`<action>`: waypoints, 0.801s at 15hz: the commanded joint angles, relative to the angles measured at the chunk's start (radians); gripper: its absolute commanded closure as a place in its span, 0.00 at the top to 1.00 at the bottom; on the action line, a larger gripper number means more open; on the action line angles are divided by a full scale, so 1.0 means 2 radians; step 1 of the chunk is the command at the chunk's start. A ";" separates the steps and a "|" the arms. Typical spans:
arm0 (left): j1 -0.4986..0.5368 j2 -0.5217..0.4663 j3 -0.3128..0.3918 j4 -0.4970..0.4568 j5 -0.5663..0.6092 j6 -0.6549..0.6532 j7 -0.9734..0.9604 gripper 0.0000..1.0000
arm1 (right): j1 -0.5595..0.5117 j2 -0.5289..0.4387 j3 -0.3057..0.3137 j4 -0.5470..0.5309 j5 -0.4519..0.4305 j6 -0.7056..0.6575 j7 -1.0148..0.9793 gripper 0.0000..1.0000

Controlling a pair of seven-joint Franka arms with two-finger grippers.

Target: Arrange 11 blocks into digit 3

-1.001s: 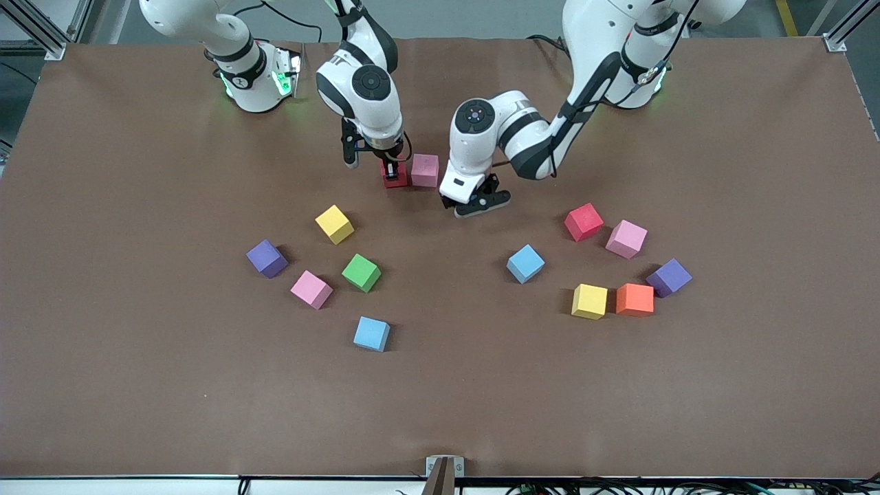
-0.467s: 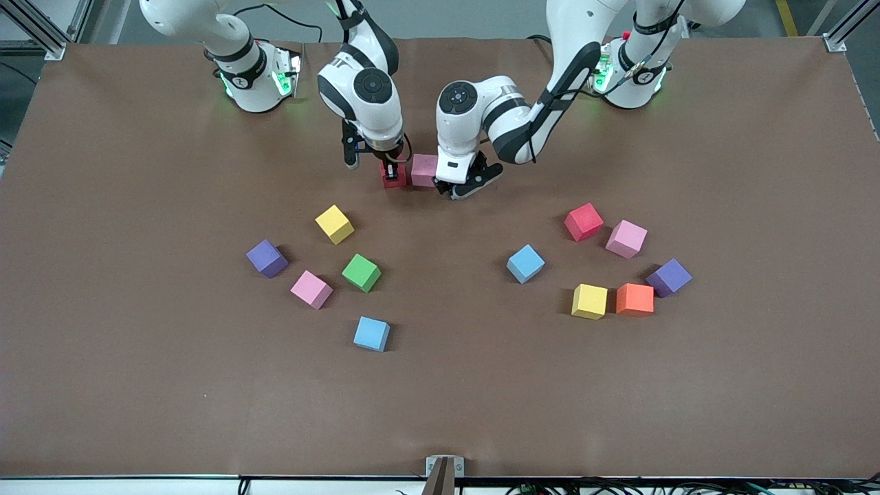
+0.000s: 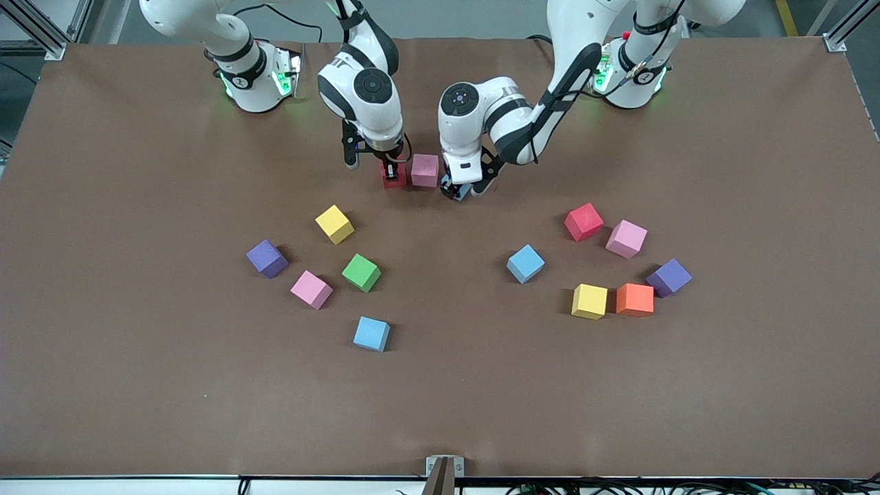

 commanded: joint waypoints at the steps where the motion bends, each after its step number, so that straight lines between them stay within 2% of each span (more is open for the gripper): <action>1: 0.001 -0.016 0.000 -0.011 0.002 -0.009 -0.095 0.45 | 0.011 0.013 -0.001 0.004 0.007 0.009 0.005 0.01; 8: -0.003 -0.028 -0.001 -0.008 0.002 -0.055 -0.249 0.49 | 0.014 0.026 -0.001 0.017 0.012 0.009 0.007 0.01; 12: -0.006 -0.029 -0.005 -0.005 0.002 -0.063 -0.299 0.49 | 0.016 0.028 -0.001 0.025 0.020 0.009 0.007 0.01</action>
